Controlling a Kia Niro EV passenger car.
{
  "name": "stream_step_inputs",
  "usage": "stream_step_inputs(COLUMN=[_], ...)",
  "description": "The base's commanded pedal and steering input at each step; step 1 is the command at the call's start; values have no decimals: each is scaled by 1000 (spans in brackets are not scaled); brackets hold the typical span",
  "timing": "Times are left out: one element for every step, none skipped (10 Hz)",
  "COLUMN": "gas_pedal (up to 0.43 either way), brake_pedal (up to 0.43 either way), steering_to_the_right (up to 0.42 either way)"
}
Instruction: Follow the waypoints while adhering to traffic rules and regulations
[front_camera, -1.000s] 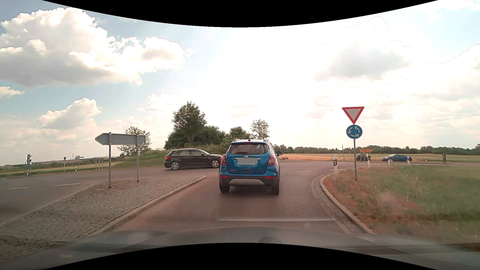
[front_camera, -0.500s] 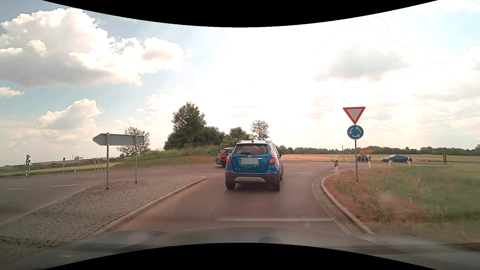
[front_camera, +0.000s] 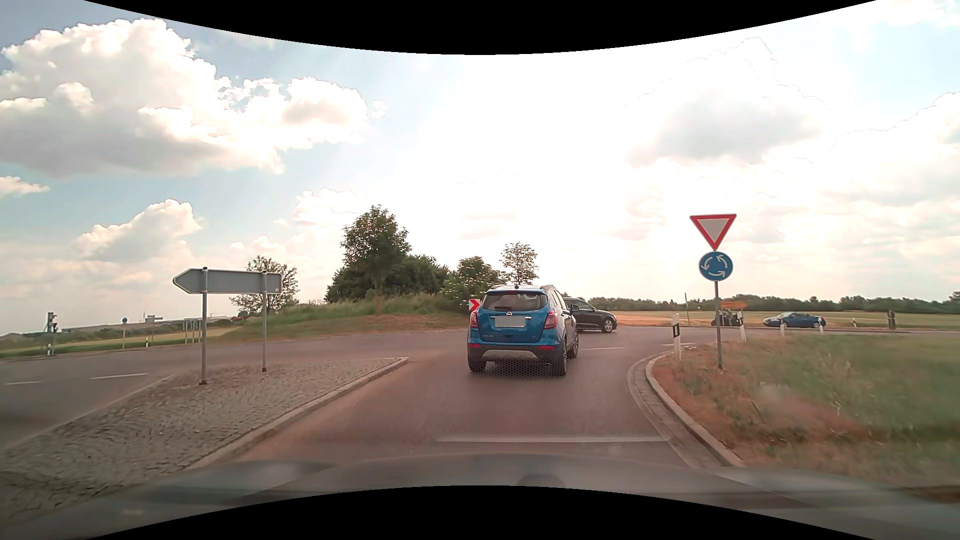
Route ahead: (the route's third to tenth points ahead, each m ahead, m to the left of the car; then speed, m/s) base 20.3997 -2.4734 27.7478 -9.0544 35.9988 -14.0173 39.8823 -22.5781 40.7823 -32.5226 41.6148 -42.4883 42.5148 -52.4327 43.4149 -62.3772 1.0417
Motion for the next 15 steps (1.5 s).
stream_step_inputs(gas_pedal=[331,331,331,331,339,358,358,358,358,358,358,358,358,358,358], brake_pedal=[0,0,0,0,0,0,0,0,0,0,0,0,0,0,0], steering_to_the_right=[17,17,17,17,16,14,15,19,22,24,25,28,34,41,49])
